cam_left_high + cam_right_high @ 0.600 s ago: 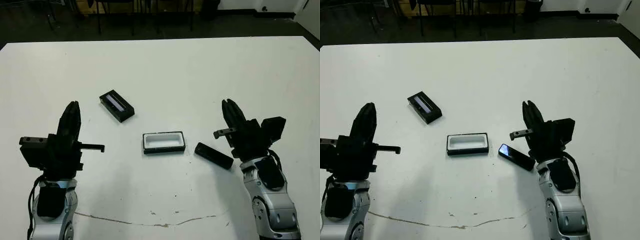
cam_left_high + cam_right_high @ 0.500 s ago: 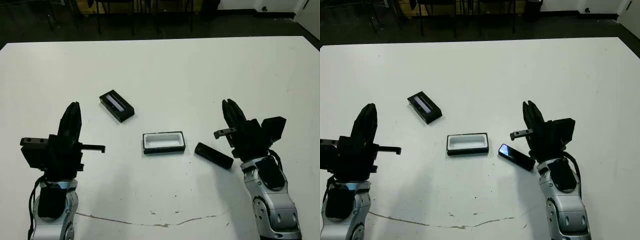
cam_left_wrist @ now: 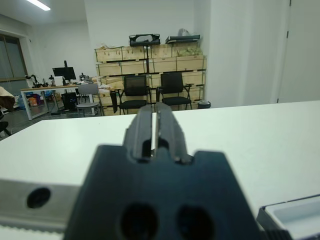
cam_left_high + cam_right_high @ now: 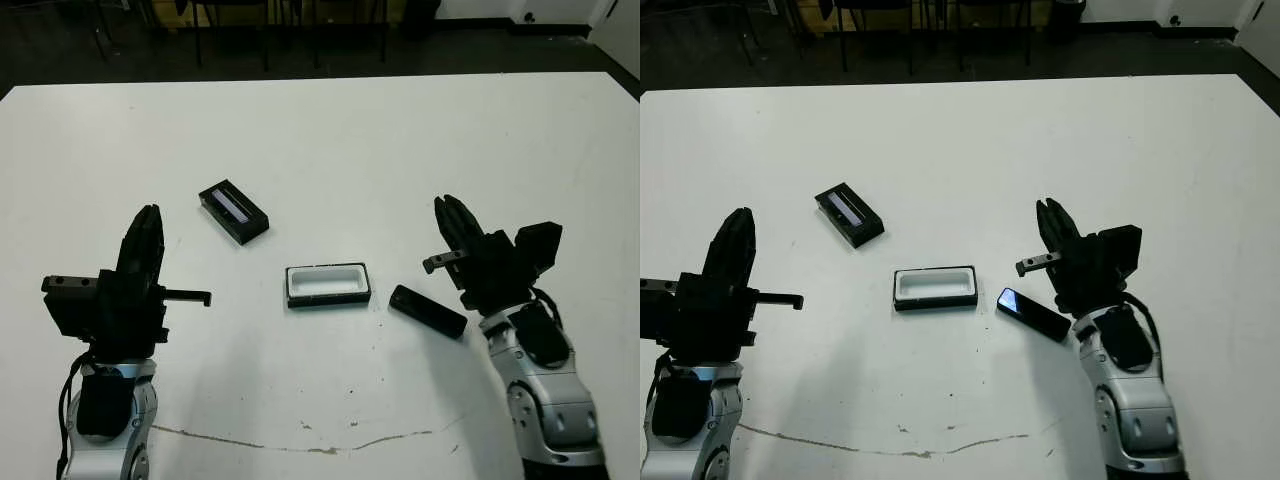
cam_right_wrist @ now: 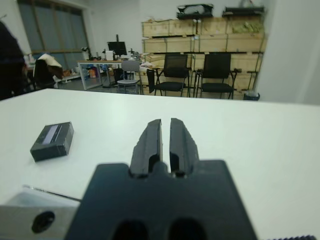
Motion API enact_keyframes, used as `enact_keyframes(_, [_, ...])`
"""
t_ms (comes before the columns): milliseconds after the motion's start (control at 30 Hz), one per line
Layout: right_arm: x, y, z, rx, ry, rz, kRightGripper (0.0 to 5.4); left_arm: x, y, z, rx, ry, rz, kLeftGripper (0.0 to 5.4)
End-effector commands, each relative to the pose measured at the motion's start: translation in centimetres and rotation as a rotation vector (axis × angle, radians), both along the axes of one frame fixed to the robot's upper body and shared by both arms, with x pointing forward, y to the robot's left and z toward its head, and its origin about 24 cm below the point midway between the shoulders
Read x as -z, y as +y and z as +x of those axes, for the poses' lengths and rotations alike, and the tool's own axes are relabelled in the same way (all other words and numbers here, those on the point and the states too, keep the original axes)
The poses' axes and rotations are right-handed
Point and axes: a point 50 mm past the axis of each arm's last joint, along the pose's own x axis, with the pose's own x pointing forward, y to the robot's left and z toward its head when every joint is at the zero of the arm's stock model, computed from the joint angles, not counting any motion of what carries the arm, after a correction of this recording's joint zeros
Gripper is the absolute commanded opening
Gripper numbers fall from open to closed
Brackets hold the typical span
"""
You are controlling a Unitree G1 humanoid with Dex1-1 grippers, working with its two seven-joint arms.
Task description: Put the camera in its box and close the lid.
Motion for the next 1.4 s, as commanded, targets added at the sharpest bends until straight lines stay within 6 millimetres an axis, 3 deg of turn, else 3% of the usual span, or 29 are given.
enact_keyframes(33, [-0.4,-1.4,-0.1,-0.043,0.012,-0.052,0.00,0.6,0.2,-0.8,-0.009,0.040,-0.007,0.01])
enact_keyframes(300, [-1.4,-3.6,0.4,-0.158,0.033,-0.122,0.00,0.4,0.0,-1.1,0.001,0.050,-0.011,0.01])
enact_keyframes(567, [-1.3,-5.0,0.6,-0.323,0.188,-0.156,0.10,0.5,-0.1,-0.8,0.011,0.062,-0.011,0.00])
enact_keyframes(800, [-0.6,-6.0,1.2,-0.473,0.313,-0.119,1.09,0.6,-0.2,-0.6,0.003,0.063,-0.007,0.00])
enact_keyframes(1400, [0.9,-7.0,0.4,-0.555,0.390,-0.117,4.19,0.5,0.1,-0.5,0.005,0.057,-0.002,0.00])
